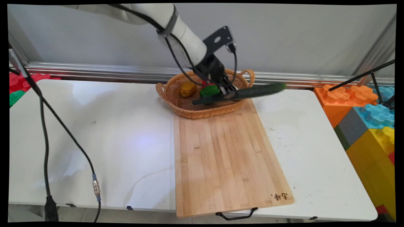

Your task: Place the picked object in the vegetable basket

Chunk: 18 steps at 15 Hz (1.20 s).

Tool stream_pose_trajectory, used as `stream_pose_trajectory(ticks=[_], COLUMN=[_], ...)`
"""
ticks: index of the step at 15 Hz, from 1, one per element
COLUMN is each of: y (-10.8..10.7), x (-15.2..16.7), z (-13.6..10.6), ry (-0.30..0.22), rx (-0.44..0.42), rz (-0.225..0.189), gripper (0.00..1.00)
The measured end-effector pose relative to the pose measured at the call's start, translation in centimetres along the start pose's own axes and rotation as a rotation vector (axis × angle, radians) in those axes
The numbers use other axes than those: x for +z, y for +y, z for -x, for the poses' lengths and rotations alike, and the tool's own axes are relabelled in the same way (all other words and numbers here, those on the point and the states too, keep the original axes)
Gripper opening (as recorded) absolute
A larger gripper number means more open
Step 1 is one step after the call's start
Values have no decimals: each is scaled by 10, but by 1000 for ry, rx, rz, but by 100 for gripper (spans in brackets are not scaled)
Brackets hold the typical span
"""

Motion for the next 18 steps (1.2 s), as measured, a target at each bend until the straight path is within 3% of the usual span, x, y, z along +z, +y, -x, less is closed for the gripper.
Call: stream_pose_trajectory(ticks=[7,13,14,18], y=[-68,-86,-88,-89], x=[3,19,20,20], z=[35,65,67,72], ry=[-54,-70,-68,-55], rx=[44,27,26,17], rz=[-49,-25,-23,-13], gripper=[0,0,100,100])
